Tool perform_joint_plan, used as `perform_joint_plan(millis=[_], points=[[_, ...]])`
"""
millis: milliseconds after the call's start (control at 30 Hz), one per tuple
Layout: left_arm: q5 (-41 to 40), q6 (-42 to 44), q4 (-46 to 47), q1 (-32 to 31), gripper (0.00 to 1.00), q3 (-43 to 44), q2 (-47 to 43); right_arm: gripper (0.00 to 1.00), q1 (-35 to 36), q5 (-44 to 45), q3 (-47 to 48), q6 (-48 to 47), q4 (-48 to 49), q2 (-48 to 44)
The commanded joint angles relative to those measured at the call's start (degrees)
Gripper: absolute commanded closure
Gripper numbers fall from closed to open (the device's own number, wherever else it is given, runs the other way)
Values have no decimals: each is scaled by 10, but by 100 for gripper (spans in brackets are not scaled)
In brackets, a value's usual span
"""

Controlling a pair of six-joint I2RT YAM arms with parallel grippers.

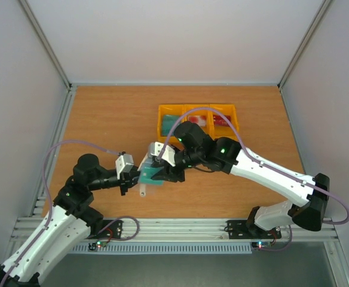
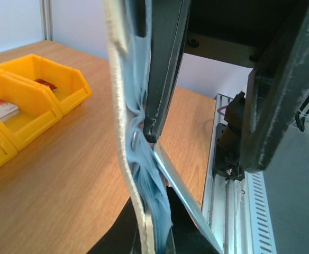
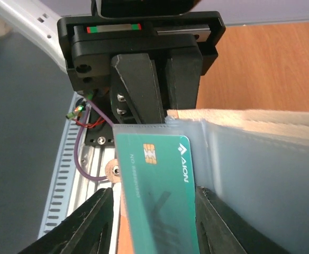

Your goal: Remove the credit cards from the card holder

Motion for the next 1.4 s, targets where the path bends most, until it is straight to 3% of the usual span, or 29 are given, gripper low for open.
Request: perform_joint_plan(millis=[0,100,300,467,700,933,1067,1267,1367], points=[[36,49,68,-2,100,18,-13,56,5,84,-44,33,62,-35],[47,24,96,-2,100,18,-9,56,23,145,-57,35,65,-37],[86,45,85,-2,100,23,-12,55,27,137,-65,43,62,-37],[74,68,85,-2,100,29,-10,60,27,-6,-29,9,-13,-5],[45,61,73,-2,100,24,-14,64,27,-118,-10,11,-47,-1],[43,55,64,-2,100,23,-15,76,27,-40,-34,44,-12,-24],[48,61,56,-2,100,22,-21,78,26,-25,-11,21,-54,-28],[50,66,50,-2,100,22,-18,98,23,-7,-5,11,-78,-33],[57,83,33,-2,100,20,-14,99,22,-3,-1,8,-74,-48]])
